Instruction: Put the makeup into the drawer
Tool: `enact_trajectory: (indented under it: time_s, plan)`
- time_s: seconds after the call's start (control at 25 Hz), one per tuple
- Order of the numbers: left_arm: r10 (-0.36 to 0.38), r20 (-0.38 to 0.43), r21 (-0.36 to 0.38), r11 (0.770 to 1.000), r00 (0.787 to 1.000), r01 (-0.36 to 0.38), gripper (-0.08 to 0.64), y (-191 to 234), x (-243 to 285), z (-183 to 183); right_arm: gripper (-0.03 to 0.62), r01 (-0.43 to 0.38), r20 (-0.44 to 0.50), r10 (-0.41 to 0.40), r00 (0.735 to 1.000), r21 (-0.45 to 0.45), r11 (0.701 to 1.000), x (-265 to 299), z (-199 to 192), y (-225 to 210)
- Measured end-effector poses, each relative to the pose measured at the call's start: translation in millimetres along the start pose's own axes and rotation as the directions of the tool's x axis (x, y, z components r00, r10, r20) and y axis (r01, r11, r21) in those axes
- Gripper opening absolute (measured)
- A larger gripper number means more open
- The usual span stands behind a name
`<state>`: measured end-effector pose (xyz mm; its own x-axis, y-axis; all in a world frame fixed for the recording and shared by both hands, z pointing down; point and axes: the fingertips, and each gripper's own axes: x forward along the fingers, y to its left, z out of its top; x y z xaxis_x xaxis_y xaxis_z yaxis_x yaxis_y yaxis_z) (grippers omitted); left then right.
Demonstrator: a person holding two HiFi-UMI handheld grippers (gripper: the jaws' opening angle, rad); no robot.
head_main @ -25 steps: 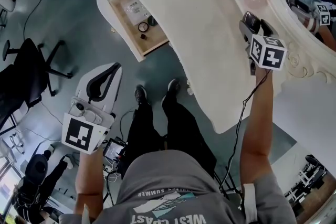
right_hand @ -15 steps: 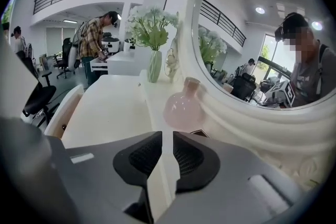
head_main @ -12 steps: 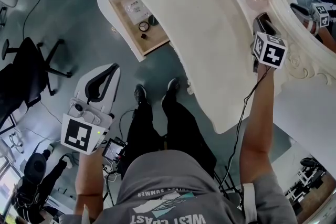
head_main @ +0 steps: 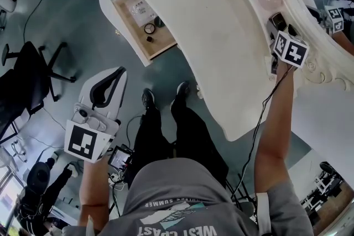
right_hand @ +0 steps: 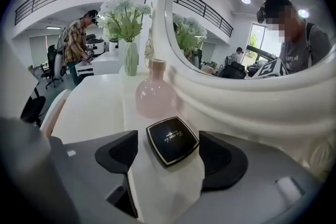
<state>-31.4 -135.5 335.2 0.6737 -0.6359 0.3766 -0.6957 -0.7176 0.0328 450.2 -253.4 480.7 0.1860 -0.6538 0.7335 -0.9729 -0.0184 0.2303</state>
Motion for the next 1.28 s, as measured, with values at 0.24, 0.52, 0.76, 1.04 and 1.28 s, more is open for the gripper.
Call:
enact_trajectory:
  time_s: [0.24, 0.52, 0.76, 1.04, 1.28]
  plan:
    - [-0.007, -0.002, 0.000, 1.000, 1.000, 0.007, 0.002, -2.4, 9.9, 2.5, 0.389, -0.084, -0.001, 0.084, 0.997, -0.002, 0.997, 9.8, -1.1, -3.1]
    - [-0.017, -0.006, 0.001, 1.000, 1.000, 0.017, 0.002, -8.9, 23.9, 4.4, 0.393, -0.136, 0.015, 0.137, 0.990, -0.036, 0.990, 17.1, 0.7, -4.3]
    - [-0.031, -0.003, 0.003, 1.000, 1.000, 0.031, 0.002, -16.3, 33.7, 8.1, 0.391, -0.149, 0.024, 0.150, 0.988, -0.040, 0.988, 15.2, -1.2, -2.6]
    - [-0.036, -0.003, 0.007, 0.999, 0.999, 0.036, 0.002, -19.1, 37.9, 9.8, 0.418, -0.174, 0.042, 0.175, 0.984, -0.040, 0.984, -2.4, -4.2, 5.0]
    - [-0.043, -0.006, 0.006, 0.999, 0.999, 0.043, 0.002, -22.6, 40.5, 8.5, 0.460, -0.166, 0.035, 0.163, 0.986, 0.097, 0.981, 0.2, -10.1, 1.7]
